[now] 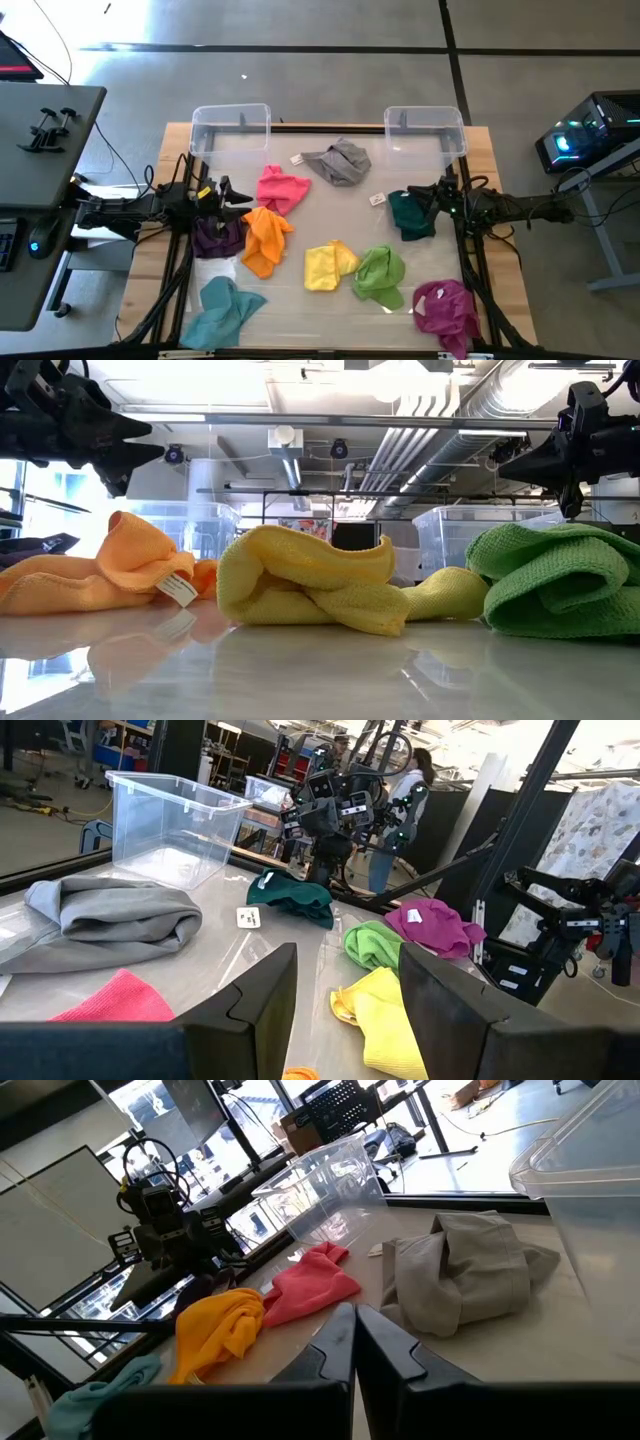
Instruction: Sort towels by color in basket
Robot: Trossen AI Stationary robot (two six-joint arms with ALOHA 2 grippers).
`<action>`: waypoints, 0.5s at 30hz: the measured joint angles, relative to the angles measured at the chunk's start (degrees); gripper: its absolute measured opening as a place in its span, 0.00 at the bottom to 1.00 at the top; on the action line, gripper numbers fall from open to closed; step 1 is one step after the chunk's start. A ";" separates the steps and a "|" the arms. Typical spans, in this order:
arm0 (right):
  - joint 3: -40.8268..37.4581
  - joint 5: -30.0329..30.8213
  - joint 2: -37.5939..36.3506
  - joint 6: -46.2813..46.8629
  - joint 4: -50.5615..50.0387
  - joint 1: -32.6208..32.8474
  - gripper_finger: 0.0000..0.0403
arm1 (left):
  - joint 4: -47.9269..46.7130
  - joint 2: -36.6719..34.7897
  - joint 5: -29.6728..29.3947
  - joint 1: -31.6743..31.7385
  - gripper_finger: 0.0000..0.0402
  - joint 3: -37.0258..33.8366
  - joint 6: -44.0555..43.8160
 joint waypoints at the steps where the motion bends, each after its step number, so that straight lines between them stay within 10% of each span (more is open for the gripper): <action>1: 0.00 0.00 -0.01 0.00 0.00 -0.02 0.00 | 0.00 0.02 0.00 0.00 0.40 0.02 0.00; 9: 0.00 5.19 0.07 -4.41 6.73 -0.42 0.00 | 0.87 0.00 -0.03 0.00 0.40 0.00 -0.15; 15: 0.00 -15.79 2.56 -15.26 22.14 -1.06 0.00 | 1.04 0.00 -0.32 0.00 0.40 0.00 -0.43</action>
